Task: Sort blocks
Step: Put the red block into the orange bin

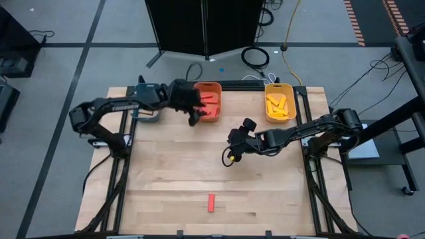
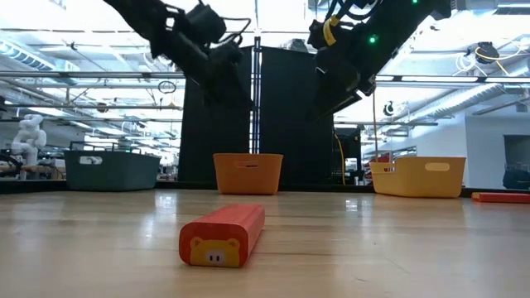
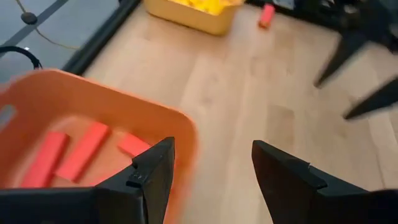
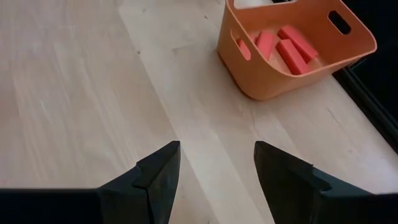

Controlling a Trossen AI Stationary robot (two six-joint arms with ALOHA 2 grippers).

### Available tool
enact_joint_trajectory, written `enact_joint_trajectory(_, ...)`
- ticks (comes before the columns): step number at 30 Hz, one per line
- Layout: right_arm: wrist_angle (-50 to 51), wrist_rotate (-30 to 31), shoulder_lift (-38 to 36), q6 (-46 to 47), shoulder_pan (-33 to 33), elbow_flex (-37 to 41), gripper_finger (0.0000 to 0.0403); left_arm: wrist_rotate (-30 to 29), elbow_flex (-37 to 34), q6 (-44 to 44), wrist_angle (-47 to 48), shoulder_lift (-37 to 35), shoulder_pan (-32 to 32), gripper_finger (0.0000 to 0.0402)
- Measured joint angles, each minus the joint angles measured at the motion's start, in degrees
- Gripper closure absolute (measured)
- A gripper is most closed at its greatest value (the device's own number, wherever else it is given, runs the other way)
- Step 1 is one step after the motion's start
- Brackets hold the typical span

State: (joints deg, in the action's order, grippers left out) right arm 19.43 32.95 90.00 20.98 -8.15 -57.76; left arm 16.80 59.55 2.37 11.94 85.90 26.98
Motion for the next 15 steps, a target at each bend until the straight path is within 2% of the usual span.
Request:
enact_joint_trajectory(5, 0.43, -0.04, 0.72, 3.4, -1.06, 0.02, 0.0204, -10.7, -5.44, -4.75, -3.38, -1.17, -9.18, 0.019)
enact_joint_trajectory(8, 1.27, -1.78, 0.72, 6.77, -2.56, 0.02, 0.0204, -13.49, -9.43, -10.35, -10.65, -0.94, -14.58, 0.019)
enact_joint_trajectory(11, 2.6, -5.2, 0.72, 8.86, -4.94, 0.04, 0.0204, -14.45, -12.41, -16.13, -13.59, -0.8, -19.99, 0.019)
enact_joint_trajectory(15, 3.27, -6.08, 0.72, 10.43, -8.43, 0.04, 0.0204, -22.79, -14.82, -23.72, -15.29, -0.82, -28.66, 0.019)
